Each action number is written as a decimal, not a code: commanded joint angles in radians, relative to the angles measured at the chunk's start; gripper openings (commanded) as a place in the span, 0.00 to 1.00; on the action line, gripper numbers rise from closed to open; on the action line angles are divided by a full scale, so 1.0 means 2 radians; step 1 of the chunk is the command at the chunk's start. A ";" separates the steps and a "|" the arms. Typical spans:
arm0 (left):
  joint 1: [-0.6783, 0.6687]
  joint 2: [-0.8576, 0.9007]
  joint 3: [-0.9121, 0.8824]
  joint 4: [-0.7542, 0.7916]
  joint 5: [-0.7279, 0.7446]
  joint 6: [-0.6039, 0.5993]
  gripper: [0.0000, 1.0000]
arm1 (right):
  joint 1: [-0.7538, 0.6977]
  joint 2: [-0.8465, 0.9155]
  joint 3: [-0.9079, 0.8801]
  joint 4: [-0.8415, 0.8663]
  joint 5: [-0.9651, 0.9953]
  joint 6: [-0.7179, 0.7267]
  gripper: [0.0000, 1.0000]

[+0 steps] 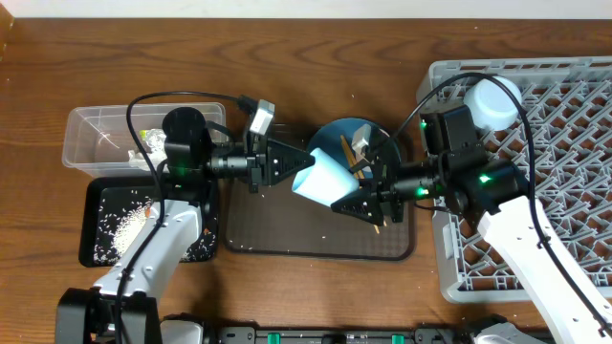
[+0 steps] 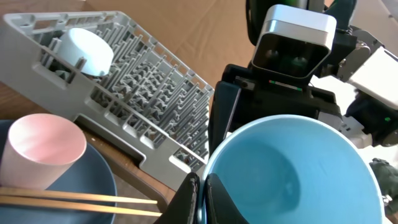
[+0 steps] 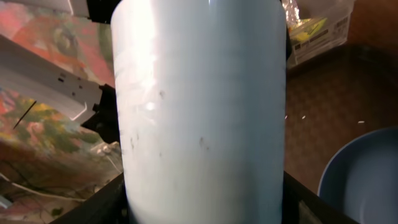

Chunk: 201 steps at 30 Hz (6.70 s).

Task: Sort waste into correct bins and load items into the dishwasher rack
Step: 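Lift the light-blue cup and hold it toward the right gripper, then grasp the cup with the right gripper as the left gripper releases, then carry the light-blue cup right and place it upside down in the rack, then move the left gripper to the pink cup on the blue plate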

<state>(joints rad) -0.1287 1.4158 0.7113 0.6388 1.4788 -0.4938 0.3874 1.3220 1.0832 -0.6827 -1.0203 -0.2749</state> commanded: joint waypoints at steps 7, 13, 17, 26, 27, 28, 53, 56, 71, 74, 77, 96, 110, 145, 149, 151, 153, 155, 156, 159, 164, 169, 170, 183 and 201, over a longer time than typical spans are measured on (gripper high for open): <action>-0.003 -0.006 0.004 -0.032 0.003 0.008 0.06 | -0.038 0.000 0.001 0.040 -0.012 0.051 0.36; -0.003 -0.006 0.003 -0.043 0.003 0.024 0.07 | -0.061 0.000 0.001 0.041 -0.012 0.052 0.34; -0.003 -0.006 0.003 -0.043 0.003 0.024 0.07 | -0.062 0.000 0.001 0.049 -0.012 0.053 0.34; -0.003 -0.003 0.003 -0.042 -0.004 0.024 0.16 | -0.073 0.000 0.001 0.072 0.004 0.085 0.32; -0.003 -0.003 0.003 -0.042 -0.007 0.024 0.21 | -0.074 0.000 0.001 0.071 0.014 0.092 0.31; -0.003 -0.003 0.003 -0.042 -0.016 0.024 0.24 | -0.075 0.000 0.001 0.070 0.021 0.096 0.31; -0.002 0.003 0.003 -0.188 -0.224 0.072 0.50 | -0.174 0.000 0.183 -0.280 0.429 0.209 0.29; -0.003 0.003 0.003 -0.193 -0.230 0.073 0.51 | -0.179 0.000 0.194 -0.308 0.474 0.237 0.29; -0.003 0.003 0.003 -0.280 -0.456 0.071 0.52 | -0.203 0.067 0.194 -0.327 0.527 0.237 0.21; -0.003 0.003 0.003 -0.280 -0.456 0.071 0.52 | -0.203 0.089 0.194 -0.322 0.527 0.226 0.21; -0.003 0.003 0.003 -0.280 -0.455 0.071 0.53 | -0.203 0.108 0.194 -0.324 0.527 0.226 0.20; -0.003 0.003 0.003 -0.282 -0.455 0.071 0.53 | -0.203 0.139 0.192 -0.356 0.521 0.226 0.18; -0.003 0.003 0.003 -0.282 -0.455 0.071 0.52 | -0.203 0.139 0.137 -0.333 0.521 0.224 0.18; -0.003 0.003 0.003 -0.285 -0.451 0.068 0.53 | -0.203 0.139 0.111 -0.307 0.527 0.223 0.80; -0.003 0.001 0.003 -0.274 -0.403 0.067 0.54 | -0.204 0.139 0.111 -0.304 0.527 0.222 0.87; -0.003 -0.003 0.003 -0.274 -0.388 0.067 0.54 | -0.204 0.139 0.111 -0.302 0.527 0.221 0.88; -0.003 -0.009 0.003 -0.274 -0.385 0.067 0.54 | -0.203 0.139 0.111 -0.297 0.527 0.221 0.90; -0.003 -0.014 0.003 -0.274 -0.384 0.067 0.54 | -0.203 0.139 0.111 -0.293 0.527 0.221 0.95; -0.003 -0.016 0.003 -0.274 -0.381 0.067 0.54 | -0.203 0.139 0.111 -0.292 0.527 0.221 0.99; -0.003 -0.019 0.003 -0.274 -0.376 0.067 0.58 | -0.203 0.139 0.111 -0.292 0.527 0.221 0.99; -0.004 -0.019 0.003 -0.274 -0.377 0.067 0.59 | -0.203 0.139 0.111 -0.292 0.527 0.221 0.99; -0.008 -0.019 0.003 -0.270 -0.377 0.057 0.58 | -0.203 0.139 0.111 -0.292 0.527 0.221 0.99; -0.013 -0.020 0.003 -0.264 -0.377 0.057 0.58 | -0.203 0.139 0.111 -0.292 0.527 0.221 0.99; -0.166 -0.023 0.033 -0.221 -0.636 0.018 0.72 | -0.203 0.139 0.111 -0.292 0.527 0.221 0.99; -0.279 -0.021 0.034 -0.216 -0.736 0.097 0.98 | -0.203 0.139 0.111 -0.292 0.527 0.221 0.99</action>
<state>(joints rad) -0.6830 1.3907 0.7525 0.2062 0.0223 -0.3374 -0.0109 1.5967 1.3125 -1.2675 0.0235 0.1711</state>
